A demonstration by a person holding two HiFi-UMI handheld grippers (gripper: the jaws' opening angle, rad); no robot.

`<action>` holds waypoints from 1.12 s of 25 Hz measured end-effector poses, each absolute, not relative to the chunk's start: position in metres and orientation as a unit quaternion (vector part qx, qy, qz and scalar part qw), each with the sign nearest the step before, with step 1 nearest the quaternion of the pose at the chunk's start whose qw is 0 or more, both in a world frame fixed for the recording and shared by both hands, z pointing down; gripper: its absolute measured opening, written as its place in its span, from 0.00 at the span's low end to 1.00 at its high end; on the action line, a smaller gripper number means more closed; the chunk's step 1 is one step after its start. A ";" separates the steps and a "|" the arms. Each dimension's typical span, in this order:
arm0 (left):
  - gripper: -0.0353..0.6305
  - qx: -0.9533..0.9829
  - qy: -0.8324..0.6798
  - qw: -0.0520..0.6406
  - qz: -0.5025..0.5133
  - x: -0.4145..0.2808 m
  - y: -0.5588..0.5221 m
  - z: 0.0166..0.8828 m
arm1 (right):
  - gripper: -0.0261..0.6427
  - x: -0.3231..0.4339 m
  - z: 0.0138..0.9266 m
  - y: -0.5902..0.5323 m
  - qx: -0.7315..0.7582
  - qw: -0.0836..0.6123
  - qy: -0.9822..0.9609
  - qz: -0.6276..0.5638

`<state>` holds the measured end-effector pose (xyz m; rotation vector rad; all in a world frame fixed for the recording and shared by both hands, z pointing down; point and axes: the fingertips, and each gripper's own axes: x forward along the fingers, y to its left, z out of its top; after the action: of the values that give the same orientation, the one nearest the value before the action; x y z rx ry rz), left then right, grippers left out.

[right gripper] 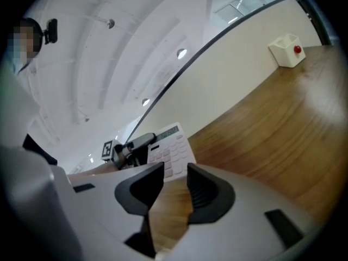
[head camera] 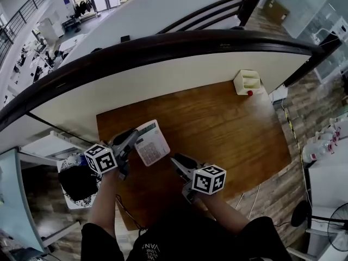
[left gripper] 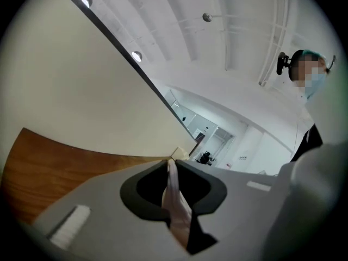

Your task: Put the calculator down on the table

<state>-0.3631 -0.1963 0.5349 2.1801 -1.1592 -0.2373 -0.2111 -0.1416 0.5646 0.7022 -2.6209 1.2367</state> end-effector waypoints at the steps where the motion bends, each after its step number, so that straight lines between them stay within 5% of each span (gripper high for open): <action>1: 0.13 0.830 -0.445 0.323 -0.089 -0.368 -0.200 0.539 | 0.19 -0.210 0.566 -0.138 0.237 0.078 -0.873 0.418; 28: 0.13 0.867 -0.399 0.298 -0.027 -0.406 -0.314 0.591 | 0.19 -0.163 0.600 -0.093 0.261 0.116 -0.839 0.464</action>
<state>-0.4056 -0.3144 0.5913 2.3034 -1.0611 -0.0709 -0.1627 -0.0931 0.6000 0.7636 -2.4562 1.3573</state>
